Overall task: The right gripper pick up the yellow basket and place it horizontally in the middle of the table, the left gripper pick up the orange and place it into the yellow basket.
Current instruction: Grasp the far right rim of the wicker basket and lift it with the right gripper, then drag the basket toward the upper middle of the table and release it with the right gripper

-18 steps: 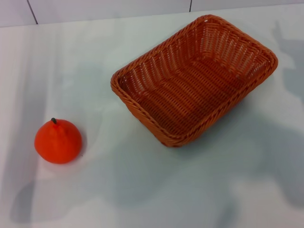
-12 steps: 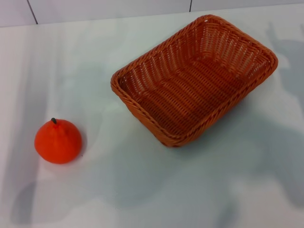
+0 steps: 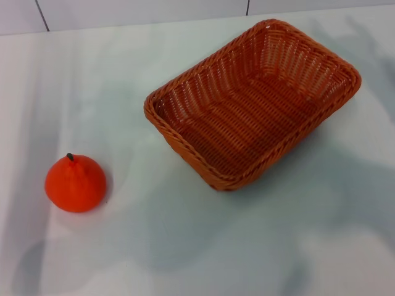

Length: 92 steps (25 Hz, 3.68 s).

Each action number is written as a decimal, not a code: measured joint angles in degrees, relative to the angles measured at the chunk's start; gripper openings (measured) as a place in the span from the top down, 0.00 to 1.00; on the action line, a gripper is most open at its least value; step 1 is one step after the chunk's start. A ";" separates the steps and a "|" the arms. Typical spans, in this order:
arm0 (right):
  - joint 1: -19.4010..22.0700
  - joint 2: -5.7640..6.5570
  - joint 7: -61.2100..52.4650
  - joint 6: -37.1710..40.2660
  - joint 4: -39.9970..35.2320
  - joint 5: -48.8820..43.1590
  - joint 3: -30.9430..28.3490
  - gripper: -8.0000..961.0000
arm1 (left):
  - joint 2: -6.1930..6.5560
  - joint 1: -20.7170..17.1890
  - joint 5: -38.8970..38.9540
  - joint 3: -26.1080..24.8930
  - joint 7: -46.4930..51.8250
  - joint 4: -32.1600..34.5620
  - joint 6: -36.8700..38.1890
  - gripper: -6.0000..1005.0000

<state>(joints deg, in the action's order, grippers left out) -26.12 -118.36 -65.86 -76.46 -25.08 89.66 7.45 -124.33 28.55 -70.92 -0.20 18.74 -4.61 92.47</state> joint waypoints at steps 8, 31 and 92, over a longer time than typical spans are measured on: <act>-5.04 4.66 -45.69 -6.84 -29.00 -28.16 11.89 0.03 | 0.12 -0.77 0.49 -0.20 0.10 -1.05 -0.42 0.34; -23.95 5.04 -64.80 -9.91 -33.97 -70.68 27.95 0.04 | 0.05 -2.98 0.04 -0.24 0.28 -2.84 -0.05 0.34; -10.07 5.27 -55.87 -4.28 -13.59 -21.36 21.48 0.78 | 0.21 -1.05 0.49 -2.43 2.61 -2.56 -3.83 0.32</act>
<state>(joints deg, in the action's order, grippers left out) -36.18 -113.08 -121.73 -80.74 -38.68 68.30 28.93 -124.11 27.50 -70.43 -2.63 21.36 -7.17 88.64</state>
